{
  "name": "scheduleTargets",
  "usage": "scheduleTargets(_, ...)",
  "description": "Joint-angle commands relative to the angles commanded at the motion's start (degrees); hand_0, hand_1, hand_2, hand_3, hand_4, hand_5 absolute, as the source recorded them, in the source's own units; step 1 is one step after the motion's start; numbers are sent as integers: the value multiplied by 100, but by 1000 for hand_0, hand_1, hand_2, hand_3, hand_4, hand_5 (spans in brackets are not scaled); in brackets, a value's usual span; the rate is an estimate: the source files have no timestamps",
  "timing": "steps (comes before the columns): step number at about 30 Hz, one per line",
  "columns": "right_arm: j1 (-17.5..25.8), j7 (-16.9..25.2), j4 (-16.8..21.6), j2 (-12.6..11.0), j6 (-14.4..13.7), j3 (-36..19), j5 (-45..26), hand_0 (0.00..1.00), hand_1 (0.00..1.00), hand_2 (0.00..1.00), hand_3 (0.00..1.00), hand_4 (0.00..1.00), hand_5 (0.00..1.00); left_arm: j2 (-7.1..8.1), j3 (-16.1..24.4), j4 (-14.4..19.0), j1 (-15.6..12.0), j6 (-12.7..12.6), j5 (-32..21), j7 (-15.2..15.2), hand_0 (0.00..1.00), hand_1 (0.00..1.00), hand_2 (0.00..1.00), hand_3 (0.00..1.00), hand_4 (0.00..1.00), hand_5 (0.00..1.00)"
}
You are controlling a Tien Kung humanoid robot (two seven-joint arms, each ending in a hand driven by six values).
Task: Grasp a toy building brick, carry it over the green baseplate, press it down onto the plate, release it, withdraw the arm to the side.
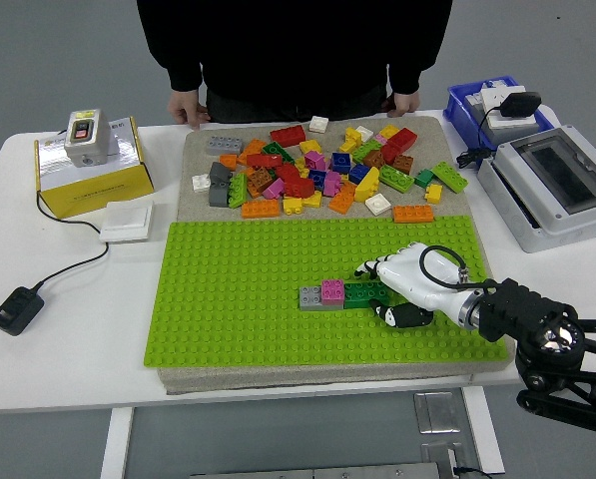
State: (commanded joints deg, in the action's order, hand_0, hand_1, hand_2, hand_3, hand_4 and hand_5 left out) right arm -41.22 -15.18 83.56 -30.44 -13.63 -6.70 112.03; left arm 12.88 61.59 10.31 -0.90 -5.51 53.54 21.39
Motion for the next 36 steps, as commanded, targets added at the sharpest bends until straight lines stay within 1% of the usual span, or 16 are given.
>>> scheduleTargets(5, -10, 0, 33, -14, -2, 11, -13, 2, 143, 699, 788, 492, 339, -3, 4, 0, -1, -3, 7, 1, 647, 632, 585, 658, 348, 600)
scheduleTargets(13, -16, 35, 159, -115, -22, -63, -196, 2, 143, 696, 788, 497, 343, 1, 9, 0, -5, -5, 23, 10, 647, 632, 584, 657, 341, 601)
scheduleTargets(16, 5, 80, 223, -149, -27, -164, -320, 2, 143, 696, 788, 497, 343, -5, 3, 0, -3, -2, 19, 10, 647, 632, 584, 657, 341, 601)
scheduleTargets(19, 90, 94, 377, -242, -14, -386, -443, 2, 143, 698, 788, 497, 344, -11, 3, 0, -5, -3, 19, 9, 646, 631, 581, 653, 333, 601)
scheduleTargets(21, 172, 42, 571, -347, 56, -573, -527, 2, 143, 698, 788, 497, 344, -13, 7, 0, -13, -4, 20, 10, 646, 631, 581, 653, 333, 601)
scheduleTargets(23, 233, -52, 782, -453, 226, -703, -605, 2, 143, 699, 788, 494, 346, -14, 16, 0, -22, -4, 24, 16, 646, 631, 580, 652, 330, 601)
scheduleTargets(25, 272, -149, 997, -550, 408, -778, -643, 2, 143, 699, 788, 494, 346, -12, 30, 0, -27, -6, 34, 23, 646, 631, 580, 652, 330, 601)
scheduleTargets(28, 288, -256, 1258, -648, 573, -799, -584, 2, 143, 699, 788, 494, 346, -6, 49, 0, -29, -8, 52, 29, 646, 631, 580, 652, 330, 601)
scheduleTargets(29, 288, -286, 1325, -670, 612, -792, -547, 2, 143, 697, 758, 171, 301, -4, 53, 0, -28, -9, 57, 30, 646, 631, 579, 650, 322, 598)
scheduleTargets(31, 283, -327, 1440, -704, 659, -750, -471, 2, 143, 697, 758, 171, 301, -1, 53, 0, -23, -8, 55, 29, 646, 631, 579, 650, 322, 598)
scheduleTargets(34, 267, -326, 1464, -696, 666, -661, -419, 2, 143, 697, 758, 171, 301, 1, 55, 0, -20, -9, 56, 28, 646, 631, 579, 650, 322, 598)
scheduleTargets(35, 260, -319, 1433, -678, 660, -631, -398, 2, 149, 698, 688, 2, 312, 1, 57, 0, -20, -9, 59, 28, 646, 631, 579, 648, 315, 600)
scheduleTargets(36, 255, -310, 1399, -660, 653, -612, -383, 2, 149, 698, 688, 2, 312, 1, 57, 0, -20, -10, 59, 27, 646, 631, 579, 648, 315, 600)
